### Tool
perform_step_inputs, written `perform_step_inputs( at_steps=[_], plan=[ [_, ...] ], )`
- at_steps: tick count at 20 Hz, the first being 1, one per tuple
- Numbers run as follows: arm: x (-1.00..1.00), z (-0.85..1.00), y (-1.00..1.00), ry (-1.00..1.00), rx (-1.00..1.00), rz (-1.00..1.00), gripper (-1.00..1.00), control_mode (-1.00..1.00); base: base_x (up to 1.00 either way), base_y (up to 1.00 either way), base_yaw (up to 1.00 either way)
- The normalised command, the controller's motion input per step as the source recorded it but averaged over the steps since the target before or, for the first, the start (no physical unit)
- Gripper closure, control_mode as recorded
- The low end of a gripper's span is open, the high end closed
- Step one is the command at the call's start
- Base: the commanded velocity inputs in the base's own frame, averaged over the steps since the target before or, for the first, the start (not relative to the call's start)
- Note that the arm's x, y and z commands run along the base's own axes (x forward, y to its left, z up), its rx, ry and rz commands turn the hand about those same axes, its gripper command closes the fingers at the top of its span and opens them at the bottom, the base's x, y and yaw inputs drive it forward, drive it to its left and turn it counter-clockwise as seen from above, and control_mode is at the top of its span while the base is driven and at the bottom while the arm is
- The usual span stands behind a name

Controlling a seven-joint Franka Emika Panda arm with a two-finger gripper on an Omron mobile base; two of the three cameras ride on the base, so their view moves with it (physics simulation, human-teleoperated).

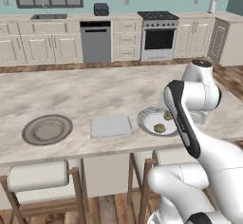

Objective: Place two dumplings into each of the tupperware containers and then place the containers in the fridge.

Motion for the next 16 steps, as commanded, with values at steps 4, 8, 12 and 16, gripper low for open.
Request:
perform_step_inputs(
  at_steps=[4, 8, 12, 16],
  plan=[
    [0.25, -0.51, -0.08, 0.05, -0.02, 0.01, -1.0, -1.0, 0.0, 0.0, 0.0],
    [0.38, -0.4, -0.06, 0.02, 0.0, 0.0, -1.0, -1.0, 0.0, 0.0, 0.0],
    [0.43, -0.56, 0.0, 0.0, 0.0, 0.0, -1.0, -1.0, 0.0, 0.0, 0.0],
    [0.59, -0.43, -0.05, 0.1, 0.0, 0.0, -1.0, -1.0, 0.0, 0.0, 0.0]
  ],
)
